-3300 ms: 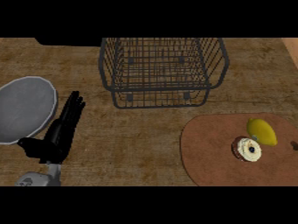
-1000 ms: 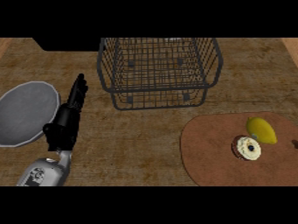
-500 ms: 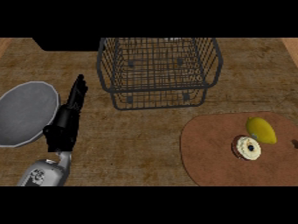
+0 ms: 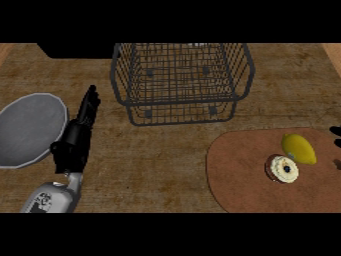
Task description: Pick the cupcake from the cutting board and place it in the tiered basket
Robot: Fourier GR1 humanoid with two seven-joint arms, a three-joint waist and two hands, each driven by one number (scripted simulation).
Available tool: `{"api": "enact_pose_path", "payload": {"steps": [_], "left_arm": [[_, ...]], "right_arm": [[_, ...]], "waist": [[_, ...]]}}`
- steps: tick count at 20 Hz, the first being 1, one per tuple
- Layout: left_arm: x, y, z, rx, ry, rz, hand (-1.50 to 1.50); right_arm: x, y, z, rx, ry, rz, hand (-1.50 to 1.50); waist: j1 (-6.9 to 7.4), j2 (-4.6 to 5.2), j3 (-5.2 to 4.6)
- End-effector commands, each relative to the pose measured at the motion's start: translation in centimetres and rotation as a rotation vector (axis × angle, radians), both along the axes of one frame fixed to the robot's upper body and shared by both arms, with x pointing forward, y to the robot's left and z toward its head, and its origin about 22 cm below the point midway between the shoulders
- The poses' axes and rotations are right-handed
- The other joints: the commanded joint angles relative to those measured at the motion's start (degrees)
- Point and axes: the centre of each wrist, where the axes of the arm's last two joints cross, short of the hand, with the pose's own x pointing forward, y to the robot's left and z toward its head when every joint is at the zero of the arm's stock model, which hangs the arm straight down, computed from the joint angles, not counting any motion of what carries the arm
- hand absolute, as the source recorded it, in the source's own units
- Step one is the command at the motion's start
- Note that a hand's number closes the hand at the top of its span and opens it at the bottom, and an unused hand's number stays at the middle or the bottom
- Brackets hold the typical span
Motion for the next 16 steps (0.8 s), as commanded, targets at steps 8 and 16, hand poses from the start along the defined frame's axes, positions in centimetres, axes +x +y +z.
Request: {"api": "enact_pose_path", "payload": {"steps": [8,16], "left_arm": [[-1.0,0.2,-0.5,-0.004,0.002,0.012,0.00],[0.1,0.3,0.5,-0.007,0.003,0.022,0.00]], "right_arm": [[0.4,-0.6,-3.4,-0.078,-0.009,0.190,-1.50],[0.8,-0.8,-6.2,-0.068,-0.132,0.206,-1.50]], "waist": [[-0.17,-0.22,-0.12],[-0.31,-0.20,-0.17]]}}
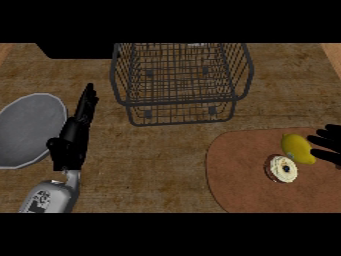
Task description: Pick the cupcake from the cutting board and place it in the tiered basket
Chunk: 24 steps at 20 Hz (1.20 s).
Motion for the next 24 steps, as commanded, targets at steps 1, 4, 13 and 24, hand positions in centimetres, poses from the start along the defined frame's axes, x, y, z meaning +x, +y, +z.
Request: {"api": "enact_pose_path", "payload": {"steps": [1,4,13,24], "left_arm": [[-0.3,-1.9,1.0,-0.018,-0.011,-0.014,0.00],[-1.0,-1.9,0.6,-0.012,-0.001,-0.005,0.00],[-1.2,-0.5,-2.1,-0.005,-0.005,0.007,0.00],[-0.3,-0.5,-0.5,0.005,0.004,0.011,0.00]], "right_arm": [[1.3,-0.4,-0.9,-0.002,0.029,0.014,-1.50],[1.2,-2.5,-1.9,-0.028,0.031,-0.043,-1.50],[3.4,-1.4,-5.5,-0.007,0.108,-0.049,-1.50],[3.5,-0.1,-6.5,-0.002,0.149,0.012,-1.50]], "waist": [[0.15,-0.02,-0.03],[-0.10,-0.06,-0.03],[0.13,0.02,-0.05],[-0.33,-0.07,-0.06]]}}
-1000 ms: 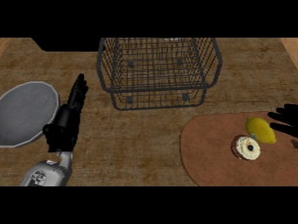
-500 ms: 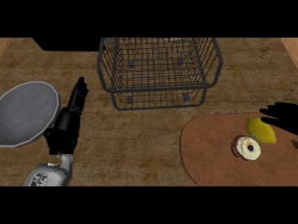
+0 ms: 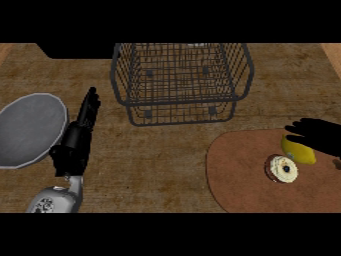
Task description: Pick the cupcake from the cutting board and place it in the tiered basket
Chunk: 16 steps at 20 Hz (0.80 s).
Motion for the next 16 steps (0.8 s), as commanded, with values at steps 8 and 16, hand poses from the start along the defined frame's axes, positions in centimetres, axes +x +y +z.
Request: {"api": "enact_pose_path", "payload": {"steps": [8,16], "left_arm": [[1.0,-0.3,-0.4,0.010,-0.003,-0.001,0.00],[-0.1,-0.2,0.6,0.007,0.001,-0.002,0.00]], "right_arm": [[0.3,1.0,-0.3,-0.027,0.099,0.039,-1.50],[1.4,2.8,-0.8,-0.026,0.099,0.042,-1.50]], "waist": [[-0.22,-0.03,-0.01],[0.10,-0.04,0.00]]}}
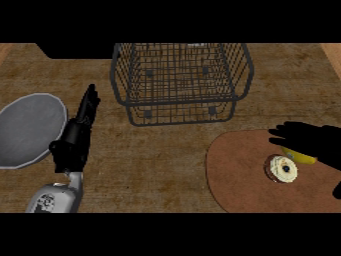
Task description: Pick the cupcake from the cutting board and place it in the tiered basket
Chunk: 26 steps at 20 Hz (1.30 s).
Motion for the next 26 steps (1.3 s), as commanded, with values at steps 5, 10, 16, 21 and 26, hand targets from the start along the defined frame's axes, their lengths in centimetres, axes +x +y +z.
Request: {"api": "enact_pose_path", "payload": {"steps": [5,10,16,21,26], "left_arm": [[-0.5,-0.3,-0.4,-0.011,0.004,0.006,0.00],[-0.5,0.4,0.8,-0.006,-0.005,0.005,0.00],[1.0,0.5,1.2,-0.003,-0.004,0.005,0.00],[-0.4,-0.8,0.3,0.004,0.008,-0.001,0.00],[0.1,0.4,-1.4,0.011,0.004,-0.007,0.00]], "right_arm": [[0.3,0.5,-1.3,0.025,0.069,0.015,-1.50],[-0.1,0.8,-4.0,0.021,0.079,0.015,-1.50],[0.6,4.0,-6.2,0.014,0.086,0.020,-1.50],[0.4,1.7,-6.4,0.066,0.098,0.015,-1.50],[-1.2,2.3,-7.2,0.129,0.051,-0.013,1.50]], "waist": [[-0.03,-0.03,0.00],[-0.02,-0.05,0.01],[0.04,0.03,0.00],[-0.03,-0.01,0.01],[-0.29,-0.04,-0.01]]}}
